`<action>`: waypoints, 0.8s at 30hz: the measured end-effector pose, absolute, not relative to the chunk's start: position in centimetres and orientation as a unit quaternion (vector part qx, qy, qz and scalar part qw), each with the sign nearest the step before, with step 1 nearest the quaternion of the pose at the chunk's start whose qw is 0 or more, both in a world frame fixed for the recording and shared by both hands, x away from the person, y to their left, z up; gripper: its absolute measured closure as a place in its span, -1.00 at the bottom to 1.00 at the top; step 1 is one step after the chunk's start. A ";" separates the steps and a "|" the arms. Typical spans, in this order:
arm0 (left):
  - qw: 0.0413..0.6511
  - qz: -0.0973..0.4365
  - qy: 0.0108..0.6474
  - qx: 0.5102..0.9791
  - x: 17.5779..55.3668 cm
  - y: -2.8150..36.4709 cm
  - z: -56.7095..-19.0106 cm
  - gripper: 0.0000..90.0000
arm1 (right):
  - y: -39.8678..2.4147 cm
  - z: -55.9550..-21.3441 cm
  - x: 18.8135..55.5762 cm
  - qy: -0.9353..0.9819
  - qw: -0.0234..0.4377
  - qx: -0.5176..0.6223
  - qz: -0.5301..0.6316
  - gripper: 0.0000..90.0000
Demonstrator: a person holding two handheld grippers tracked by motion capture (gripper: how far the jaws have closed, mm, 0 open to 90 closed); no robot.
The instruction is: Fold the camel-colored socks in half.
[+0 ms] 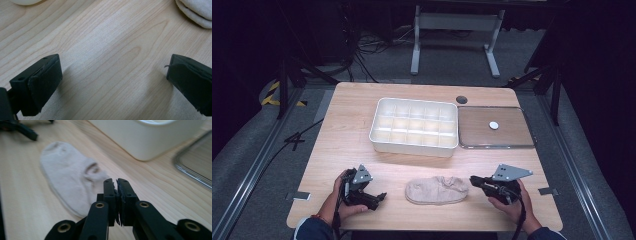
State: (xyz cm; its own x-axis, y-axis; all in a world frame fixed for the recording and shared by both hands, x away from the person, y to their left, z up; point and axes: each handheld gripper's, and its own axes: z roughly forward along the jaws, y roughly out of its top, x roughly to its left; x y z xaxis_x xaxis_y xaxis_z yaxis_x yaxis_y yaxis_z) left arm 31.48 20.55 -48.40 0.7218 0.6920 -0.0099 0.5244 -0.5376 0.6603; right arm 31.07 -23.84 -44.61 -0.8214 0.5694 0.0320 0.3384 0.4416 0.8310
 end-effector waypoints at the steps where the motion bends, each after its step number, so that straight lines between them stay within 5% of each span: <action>1: 0.329 0.127 0.350 0.868 31.5 20.6 -48.4 -0.99 | -23.2 -44.6 31.0 0.842 0.123 0.263 0.455 0.92; 18: 0.329 0.126 0.347 0.869 31.5 20.4 -48.3 -0.97 | -12.3 -46.7 31.2 0.880 0.069 0.193 0.428 0.96; 23: 0.329 0.125 0.347 0.869 31.4 20.3 -48.1 -0.85 | -11.3 -47.8 31.5 0.888 0.062 0.194 0.411 0.97; 24: 0.336 0.130 0.361 0.860 31.4 20.2 -48.0 -0.70 | -11.2 -48.0 31.5 0.885 0.059 0.201 0.417 0.97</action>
